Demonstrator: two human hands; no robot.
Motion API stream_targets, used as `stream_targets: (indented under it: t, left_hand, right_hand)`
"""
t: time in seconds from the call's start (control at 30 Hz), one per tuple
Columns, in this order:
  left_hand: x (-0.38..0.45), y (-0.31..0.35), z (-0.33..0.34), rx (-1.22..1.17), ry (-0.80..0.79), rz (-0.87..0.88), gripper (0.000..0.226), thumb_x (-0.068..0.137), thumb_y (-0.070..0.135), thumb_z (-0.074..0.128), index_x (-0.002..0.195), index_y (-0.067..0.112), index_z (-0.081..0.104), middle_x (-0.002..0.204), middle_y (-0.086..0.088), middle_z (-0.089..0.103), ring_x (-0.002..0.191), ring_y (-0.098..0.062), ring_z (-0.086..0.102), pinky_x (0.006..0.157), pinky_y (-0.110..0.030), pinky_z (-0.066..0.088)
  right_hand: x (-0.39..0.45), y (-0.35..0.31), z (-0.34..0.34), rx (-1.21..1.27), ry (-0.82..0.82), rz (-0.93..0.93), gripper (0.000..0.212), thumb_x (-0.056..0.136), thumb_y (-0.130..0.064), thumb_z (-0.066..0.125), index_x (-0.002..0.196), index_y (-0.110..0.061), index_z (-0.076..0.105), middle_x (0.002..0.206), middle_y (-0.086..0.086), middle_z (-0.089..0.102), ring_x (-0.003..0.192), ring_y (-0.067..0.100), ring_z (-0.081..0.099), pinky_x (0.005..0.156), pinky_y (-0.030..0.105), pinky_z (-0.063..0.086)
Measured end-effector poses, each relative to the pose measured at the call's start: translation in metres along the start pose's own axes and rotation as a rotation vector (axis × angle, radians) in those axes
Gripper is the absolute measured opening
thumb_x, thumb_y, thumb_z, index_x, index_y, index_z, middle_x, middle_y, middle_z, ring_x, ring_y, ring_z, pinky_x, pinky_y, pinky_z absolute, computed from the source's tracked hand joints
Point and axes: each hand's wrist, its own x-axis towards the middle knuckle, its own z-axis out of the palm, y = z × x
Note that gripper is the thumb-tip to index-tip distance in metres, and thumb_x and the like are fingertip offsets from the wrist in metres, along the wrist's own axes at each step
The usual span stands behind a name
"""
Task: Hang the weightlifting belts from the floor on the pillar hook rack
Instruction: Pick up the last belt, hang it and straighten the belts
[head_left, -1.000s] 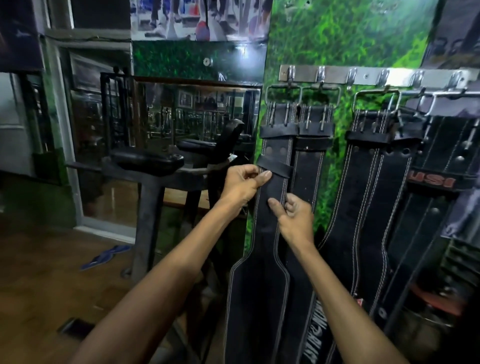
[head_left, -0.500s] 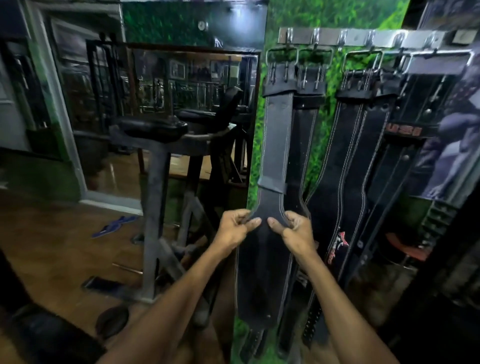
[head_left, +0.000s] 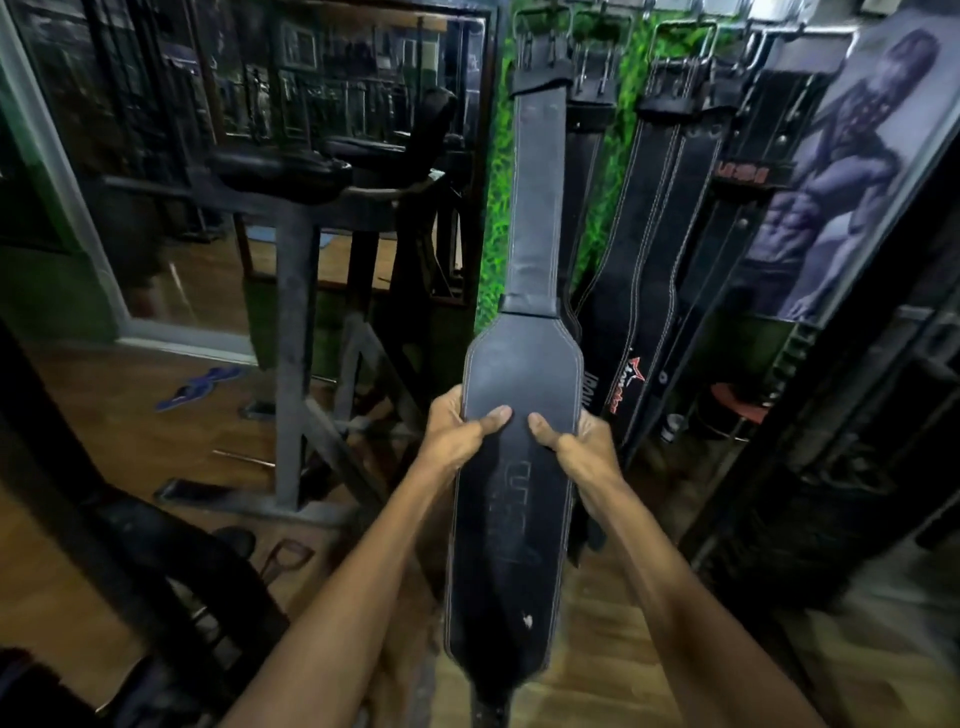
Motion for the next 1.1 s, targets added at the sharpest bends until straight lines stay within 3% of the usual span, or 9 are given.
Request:
stream_targets:
  t: [0.1, 0.2, 0.3, 0.47, 0.6, 0.7, 0.9, 1.0, 1.1]
  left_hand:
    - [-0.018, -0.012, 0.004, 0.003, 0.014, 0.001, 0.036, 0.088, -0.002, 0.074, 0.122, -0.006, 0.065, 0.115, -0.024, 0.073, 0.094, -0.026, 0.074, 0.081, -0.033, 0.064]
    - [-0.032, -0.016, 0.007, 0.051, -0.004, 0.011, 0.035, 0.087, -0.003, 0.074, 0.121, -0.003, 0.065, 0.11, -0.014, 0.074, 0.086, -0.011, 0.074, 0.084, -0.031, 0.061]
    - [-0.05, -0.027, 0.009, 0.034, -0.003, -0.034, 0.032, 0.088, 0.0, 0.074, 0.119, -0.004, 0.068, 0.112, -0.016, 0.075, 0.092, -0.02, 0.074, 0.092, -0.041, 0.06]
    - [-0.081, -0.052, 0.001, -0.012, 0.013, -0.139, 0.033, 0.084, 0.006, 0.08, 0.115, 0.001, 0.072, 0.106, -0.011, 0.078, 0.093, -0.023, 0.076, 0.092, -0.044, 0.06]
    - [-0.108, -0.059, -0.002, -0.034, 0.062, -0.166, 0.029, 0.084, 0.009, 0.081, 0.112, 0.006, 0.074, 0.105, -0.01, 0.079, 0.093, -0.022, 0.077, 0.084, -0.037, 0.063]
    - [-0.12, -0.052, -0.002, -0.011, 0.061, -0.174, 0.035, 0.082, 0.008, 0.083, 0.115, 0.001, 0.072, 0.106, -0.012, 0.078, 0.092, -0.021, 0.076, 0.082, -0.033, 0.062]
    - [-0.179, -0.074, -0.007, 0.0, 0.112, -0.279, 0.031, 0.079, 0.01, 0.085, 0.108, 0.005, 0.076, 0.097, -0.009, 0.08, 0.086, -0.023, 0.077, 0.077, -0.033, 0.063]
    - [-0.211, -0.077, -0.004, -0.018, 0.12, -0.295, 0.037, 0.08, 0.007, 0.084, 0.114, -0.001, 0.073, 0.106, -0.015, 0.078, 0.093, -0.028, 0.076, 0.078, -0.034, 0.064]
    - [-0.239, -0.073, 0.003, -0.032, 0.154, -0.304, 0.04, 0.081, 0.007, 0.083, 0.118, -0.003, 0.071, 0.111, -0.019, 0.076, 0.1, -0.033, 0.074, 0.085, -0.039, 0.063]
  right_hand:
    - [-0.018, 0.009, -0.01, -0.004, -0.01, 0.014, 0.031, 0.087, -0.013, 0.081, 0.117, -0.012, 0.073, 0.106, 0.001, 0.08, 0.1, 0.019, 0.076, 0.091, 0.036, 0.061]
    - [-0.035, 0.02, -0.017, -0.052, -0.026, 0.035, 0.031, 0.086, -0.014, 0.081, 0.116, -0.013, 0.073, 0.111, 0.002, 0.079, 0.102, 0.016, 0.075, 0.093, 0.032, 0.059]
    - [-0.054, 0.033, -0.026, -0.043, -0.018, 0.077, 0.022, 0.086, -0.012, 0.081, 0.105, -0.018, 0.074, 0.103, 0.0, 0.08, 0.097, 0.017, 0.076, 0.092, 0.035, 0.06]
    - [-0.106, 0.076, -0.04, -0.075, -0.034, 0.213, 0.033, 0.077, -0.023, 0.089, 0.107, -0.018, 0.077, 0.103, 0.0, 0.081, 0.098, 0.02, 0.077, 0.094, 0.045, 0.06]
    - [-0.155, 0.107, -0.046, -0.087, -0.024, 0.271, 0.023, 0.081, -0.013, 0.086, 0.099, -0.023, 0.076, 0.099, -0.003, 0.081, 0.084, 0.005, 0.077, 0.074, 0.022, 0.061]
    - [-0.172, 0.113, -0.047, -0.111, -0.01, 0.271, 0.024, 0.082, -0.007, 0.084, 0.097, -0.022, 0.074, 0.084, -0.014, 0.078, 0.077, 0.004, 0.075, 0.065, 0.014, 0.056]
    - [-0.206, 0.124, -0.056, -0.091, -0.033, 0.321, 0.025, 0.082, -0.006, 0.084, 0.101, -0.02, 0.074, 0.091, -0.008, 0.077, 0.072, -0.005, 0.072, 0.063, 0.014, 0.056]
    - [-0.226, 0.129, -0.064, -0.07, -0.035, 0.326, 0.021, 0.082, -0.007, 0.084, 0.094, -0.022, 0.074, 0.097, 0.0, 0.078, 0.072, -0.001, 0.072, 0.064, 0.015, 0.056]
    - [-0.247, 0.126, -0.075, -0.072, -0.072, 0.331, 0.026, 0.081, -0.01, 0.085, 0.103, -0.019, 0.074, 0.101, 0.001, 0.079, 0.082, 0.006, 0.075, 0.072, 0.021, 0.06]
